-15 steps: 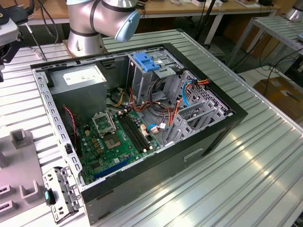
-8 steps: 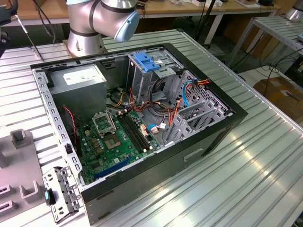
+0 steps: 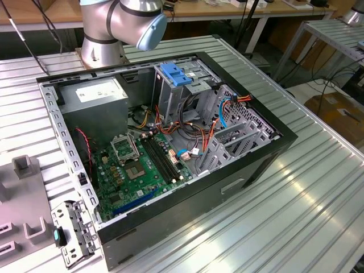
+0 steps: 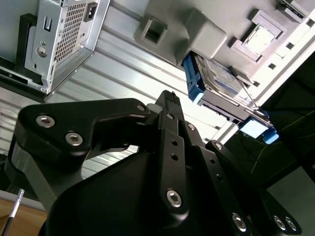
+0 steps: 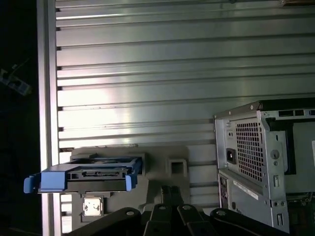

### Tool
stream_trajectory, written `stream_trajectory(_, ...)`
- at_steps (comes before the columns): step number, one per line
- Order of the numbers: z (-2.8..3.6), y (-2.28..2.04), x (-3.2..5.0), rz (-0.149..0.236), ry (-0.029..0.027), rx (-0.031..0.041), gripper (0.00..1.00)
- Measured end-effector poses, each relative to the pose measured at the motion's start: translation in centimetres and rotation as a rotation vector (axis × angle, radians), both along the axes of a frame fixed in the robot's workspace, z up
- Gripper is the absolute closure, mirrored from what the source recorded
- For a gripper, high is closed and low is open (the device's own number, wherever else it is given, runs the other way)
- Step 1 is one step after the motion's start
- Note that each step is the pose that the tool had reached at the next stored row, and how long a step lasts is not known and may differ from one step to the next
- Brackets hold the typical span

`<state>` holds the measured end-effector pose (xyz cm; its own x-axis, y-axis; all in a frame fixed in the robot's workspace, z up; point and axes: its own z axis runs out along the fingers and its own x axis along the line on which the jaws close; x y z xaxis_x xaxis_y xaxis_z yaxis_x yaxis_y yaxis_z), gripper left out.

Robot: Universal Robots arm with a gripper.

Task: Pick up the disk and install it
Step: 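Reach for the disk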

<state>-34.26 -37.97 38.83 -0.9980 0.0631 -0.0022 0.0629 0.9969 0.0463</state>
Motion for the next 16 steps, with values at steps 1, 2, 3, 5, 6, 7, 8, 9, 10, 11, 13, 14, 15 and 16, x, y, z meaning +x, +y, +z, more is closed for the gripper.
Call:
stream_trajectory(1,0.0,0.0,-0.17,0.0,0.0001,-0.0001,0.89)
stream_trajectory(2,0.0,0.0,-0.39,0.0,0.0001,0.0,0.89)
stream_trajectory(3,-0.01,0.0,-0.56,0.0,0.0001,0.0,0.89)
stream_trajectory(5,-0.01,0.0,-1.01,0.0,0.0003,0.0,0.89)
stream_trajectory(6,-0.01,0.0,-1.16,0.0,0.0004,0.0,0.89)
stream_trajectory(7,-0.01,0.0,-1.45,0.0,0.0006,0.0,0.89)
stream_trajectory(8,-0.01,0.0,-1.63,0.0,0.0006,0.0,0.89)
stream_trajectory(9,-0.01,0.0,-1.81,0.0,0.0007,0.0,0.89)
stream_trajectory(10,-0.01,0.0,-2.08,0.0,0.0009,0.0,0.89)
stream_trajectory(11,-0.01,0.0,-2.29,0.0,0.001,0.0,0.89)
stream_trajectory(13,-0.02,0.0,-2.67,0.0,0.0011,0.0,0.89)
stream_trajectory(14,-0.02,0.0,-2.81,0.0,0.0012,0.0,0.89)
stream_trajectory(15,-0.02,0.0,-2.96,0.0,0.0012,0.0,0.89)
stream_trajectory(16,-0.02,0.0,-3.13,0.0,0.0013,0.0,0.89)
